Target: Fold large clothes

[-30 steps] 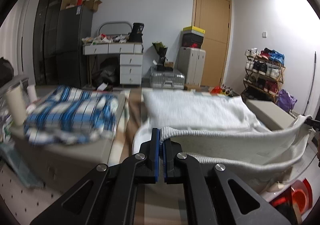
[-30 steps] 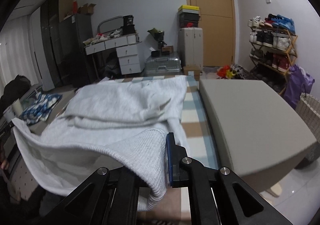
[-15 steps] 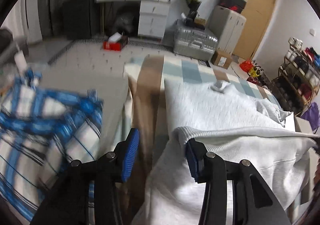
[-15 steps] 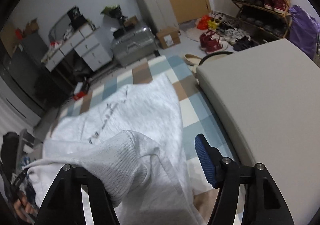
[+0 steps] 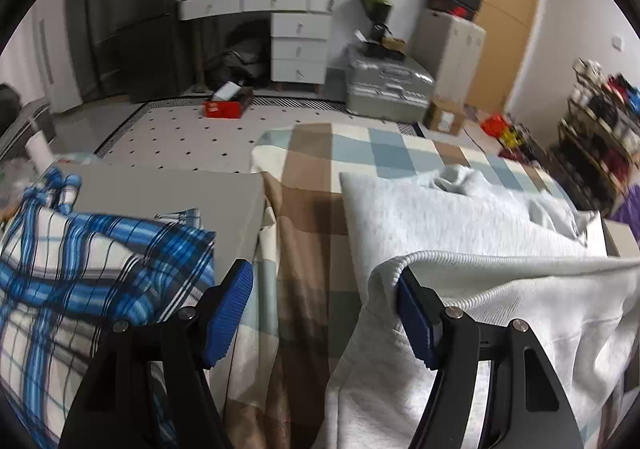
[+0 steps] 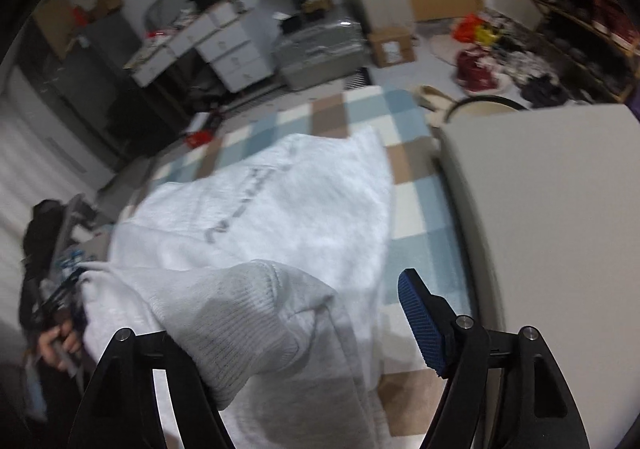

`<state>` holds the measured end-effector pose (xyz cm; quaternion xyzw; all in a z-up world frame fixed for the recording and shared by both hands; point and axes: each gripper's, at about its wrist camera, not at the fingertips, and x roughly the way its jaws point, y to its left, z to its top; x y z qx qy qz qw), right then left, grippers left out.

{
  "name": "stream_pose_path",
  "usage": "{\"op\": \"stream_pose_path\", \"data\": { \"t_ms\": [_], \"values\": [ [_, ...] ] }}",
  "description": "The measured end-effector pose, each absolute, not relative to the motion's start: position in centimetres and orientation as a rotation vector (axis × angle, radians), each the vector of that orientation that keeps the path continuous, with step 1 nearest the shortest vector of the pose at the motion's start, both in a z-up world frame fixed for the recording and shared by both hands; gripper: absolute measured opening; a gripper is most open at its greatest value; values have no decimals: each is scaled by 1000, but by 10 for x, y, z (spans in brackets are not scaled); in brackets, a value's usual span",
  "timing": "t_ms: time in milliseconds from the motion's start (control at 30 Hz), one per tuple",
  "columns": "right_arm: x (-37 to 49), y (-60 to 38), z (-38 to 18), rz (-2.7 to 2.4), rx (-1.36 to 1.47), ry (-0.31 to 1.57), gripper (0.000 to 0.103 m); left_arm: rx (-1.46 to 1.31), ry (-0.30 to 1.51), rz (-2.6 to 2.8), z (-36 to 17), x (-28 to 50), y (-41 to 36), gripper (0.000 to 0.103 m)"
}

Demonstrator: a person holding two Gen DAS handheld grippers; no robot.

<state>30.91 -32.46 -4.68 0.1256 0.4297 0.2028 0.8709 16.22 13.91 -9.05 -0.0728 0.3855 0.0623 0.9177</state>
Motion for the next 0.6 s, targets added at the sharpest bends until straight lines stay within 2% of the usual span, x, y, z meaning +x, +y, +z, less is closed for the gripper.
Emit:
{"op": "stream_pose_path", "data": {
  "t_ms": [133, 200, 333, 400, 500, 600],
  "values": [
    [318, -308, -36, 459, 140, 913, 76, -141, 832, 63, -84, 172, 134, 66],
    [333, -297, -43, 358, 86, 1001, 80, -161, 863, 2, -80, 179, 130, 66],
    [346, -267, -55, 392, -23, 1116, 80, -169, 917, -136, -71, 177, 113, 66],
    [342, -254, -48, 415, -89, 1067, 80, -127, 903, -179, -66, 171, 101, 66],
    [338, -256, -28, 443, -5, 930, 80, -108, 890, -189, -64, 171, 94, 66],
    [331, -279, -12, 328, 87, 787, 87, -116, 873, -131, -67, 174, 101, 66]
  ]
}}
